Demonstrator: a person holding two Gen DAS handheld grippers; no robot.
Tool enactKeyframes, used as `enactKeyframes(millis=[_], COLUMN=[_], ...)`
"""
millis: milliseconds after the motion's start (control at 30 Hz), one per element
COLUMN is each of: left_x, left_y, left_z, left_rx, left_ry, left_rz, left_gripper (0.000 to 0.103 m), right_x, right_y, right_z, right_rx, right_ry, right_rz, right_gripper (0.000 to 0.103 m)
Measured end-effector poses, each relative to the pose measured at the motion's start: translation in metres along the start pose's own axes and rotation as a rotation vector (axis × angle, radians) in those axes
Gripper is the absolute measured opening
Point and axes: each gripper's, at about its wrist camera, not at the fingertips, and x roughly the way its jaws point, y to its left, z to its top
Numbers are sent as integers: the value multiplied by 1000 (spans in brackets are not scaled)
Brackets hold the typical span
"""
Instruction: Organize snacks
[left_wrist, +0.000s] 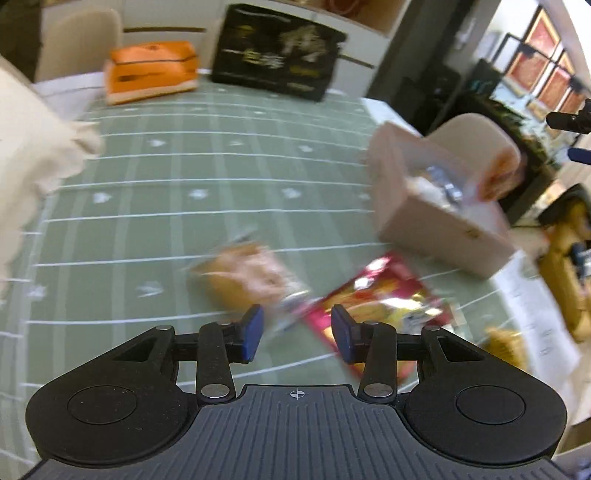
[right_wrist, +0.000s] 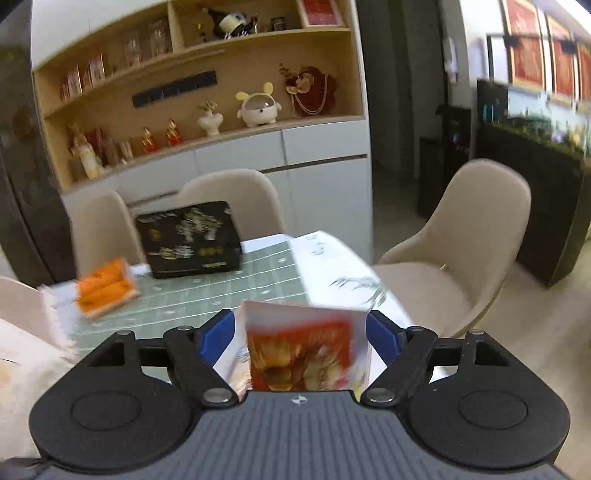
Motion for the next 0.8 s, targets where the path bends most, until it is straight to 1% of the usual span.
enactKeyframes(millis=[33, 67, 133, 167, 233, 300, 367, 433, 467, 533, 633, 700, 800], left_x=[-3, -6, -6, -5, -2, 3, 17, 34, 38, 51, 61, 59, 48], left_y=[8, 18, 37, 46, 53, 50, 42, 32, 25, 8, -16, -25, -30], left_z=[0, 3, 6, 10, 16, 22, 33, 44, 45, 51, 49, 41, 20], left_rx=[-10, -42, -124, -172, -227, -233, -221, -185, -163, -98, 36, 113, 232], left_ry=[-13, -29, -38, -36, -34, -21, 1, 2, 7, 22, 52, 55, 61], left_rz=[21, 41, 57, 55, 38, 29, 26, 37, 38, 57, 88, 74, 16], left_gripper=[45, 45, 45, 45, 45, 45, 46, 47, 48, 48, 49, 49, 50], right_x=[6, 9, 10, 11, 14, 15, 14, 10, 10, 8, 5, 2, -2], right_y=[4, 7, 11, 13, 20, 27, 38, 46, 51, 60, 73, 77, 77], right_z=[-2, -7, -24, -37, -63, -89, -112, -139, -150, -170, -191, -199, -206], right_rx=[-12, -9, 11, 20, 6, -35, -68, -78, -86, -117, -146, -159, -180], right_ry=[13, 33, 71, 100, 155, 198, 236, 280, 300, 329, 357, 365, 354], right_rz=[-14, 0, 65, 90, 111, 108, 115, 138, 146, 151, 151, 152, 145], right_gripper=[79, 79, 79, 79, 79, 79, 79, 79, 79, 79, 79, 79, 79])
